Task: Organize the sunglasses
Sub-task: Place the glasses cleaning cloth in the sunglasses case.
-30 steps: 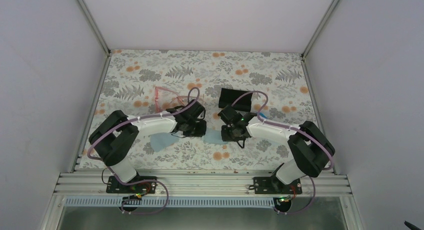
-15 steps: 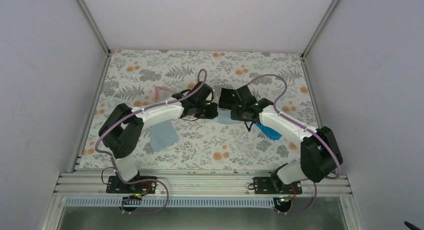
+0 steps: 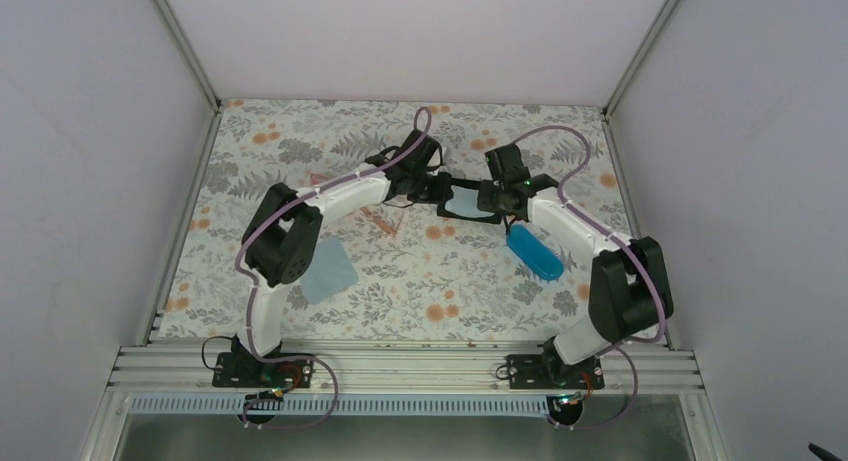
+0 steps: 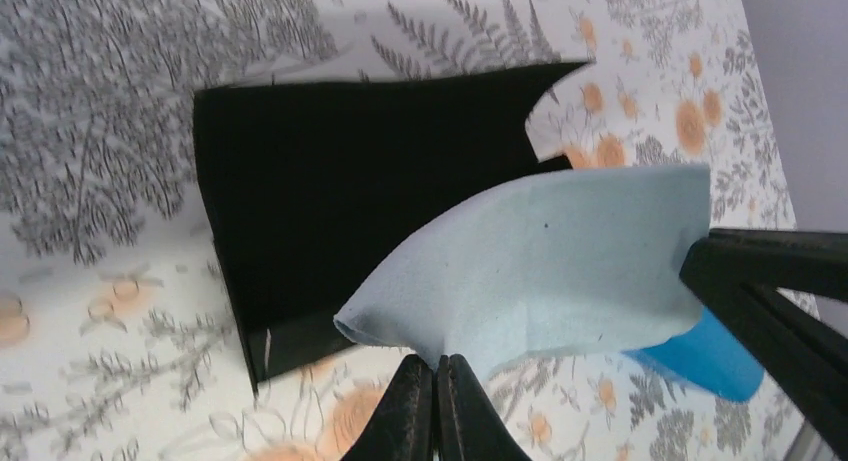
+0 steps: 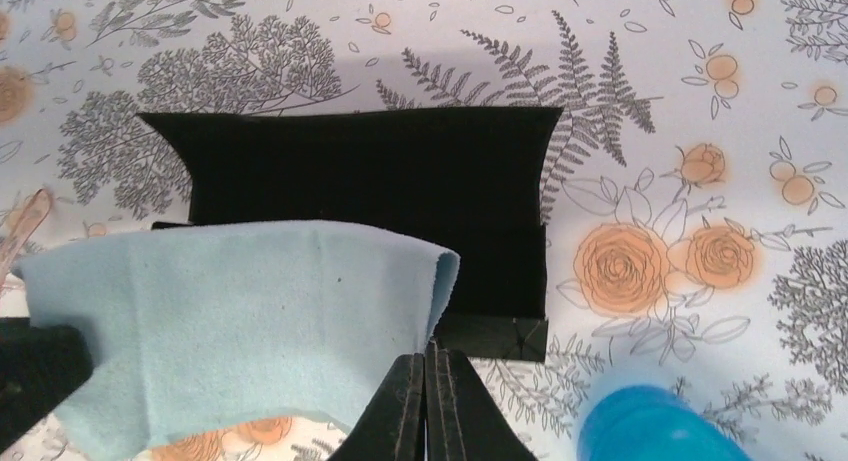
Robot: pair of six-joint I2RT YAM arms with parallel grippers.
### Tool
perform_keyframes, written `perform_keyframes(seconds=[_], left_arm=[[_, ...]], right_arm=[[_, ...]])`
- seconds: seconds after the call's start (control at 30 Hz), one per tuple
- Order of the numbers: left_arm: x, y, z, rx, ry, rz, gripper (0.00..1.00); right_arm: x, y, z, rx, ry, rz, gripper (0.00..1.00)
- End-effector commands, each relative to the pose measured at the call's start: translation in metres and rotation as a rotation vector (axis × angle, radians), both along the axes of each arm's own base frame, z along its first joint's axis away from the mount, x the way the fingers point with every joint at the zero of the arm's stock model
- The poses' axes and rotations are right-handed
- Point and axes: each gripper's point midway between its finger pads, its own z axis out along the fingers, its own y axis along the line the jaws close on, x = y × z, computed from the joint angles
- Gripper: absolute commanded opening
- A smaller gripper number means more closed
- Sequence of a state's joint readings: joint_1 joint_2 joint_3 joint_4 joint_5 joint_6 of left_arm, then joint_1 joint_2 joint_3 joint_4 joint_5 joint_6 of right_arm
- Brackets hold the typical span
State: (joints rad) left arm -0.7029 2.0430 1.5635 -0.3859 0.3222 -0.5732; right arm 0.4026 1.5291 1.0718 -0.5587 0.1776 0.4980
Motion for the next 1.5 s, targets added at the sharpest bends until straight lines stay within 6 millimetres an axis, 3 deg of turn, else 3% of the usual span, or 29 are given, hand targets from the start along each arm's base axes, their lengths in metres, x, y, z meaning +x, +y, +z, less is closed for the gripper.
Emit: perform_keyframes(seconds=[0.0,0.2,0.43,0.83,0.97,1.33,1.47], left_arm=[[0.017,-0.005,0.001,0.02,-0.007,-0.036,0.02],[0.026,-0.01,-0.017,0.05,0.021,-0.052,0.02],[0.03,-0.007,-0.03,0.087,0.032,-0.055,0.02],[0.043,-0.005,-0.048,0.108,0.053,-0.051,0.02],[0.043,-0.005,-0.049,0.112,0.06,-0.05,0.03],[0.04,0.003,-0.044,0.142,0.05,-0.045,0.19],[0.042,0.009,-0.033,0.162,0.024,-0.031,0.25]], right_arm=[[0.028,-0.003,0.004,-0.021,-0.044,-0.002,0.04],[0.041,-0.006,-0.004,-0.02,-0.033,-0.021,0.04],[0.041,-0.013,-0.032,-0.044,0.028,-0.047,0.04],[0.04,-0.02,-0.054,-0.069,0.071,-0.07,0.04],[0.039,-0.022,-0.056,-0.076,0.079,-0.074,0.04],[0.032,-0.026,-0.055,-0.068,0.09,-0.096,0.04],[0.033,-0.027,-0.046,-0.066,0.075,-0.108,0.15]])
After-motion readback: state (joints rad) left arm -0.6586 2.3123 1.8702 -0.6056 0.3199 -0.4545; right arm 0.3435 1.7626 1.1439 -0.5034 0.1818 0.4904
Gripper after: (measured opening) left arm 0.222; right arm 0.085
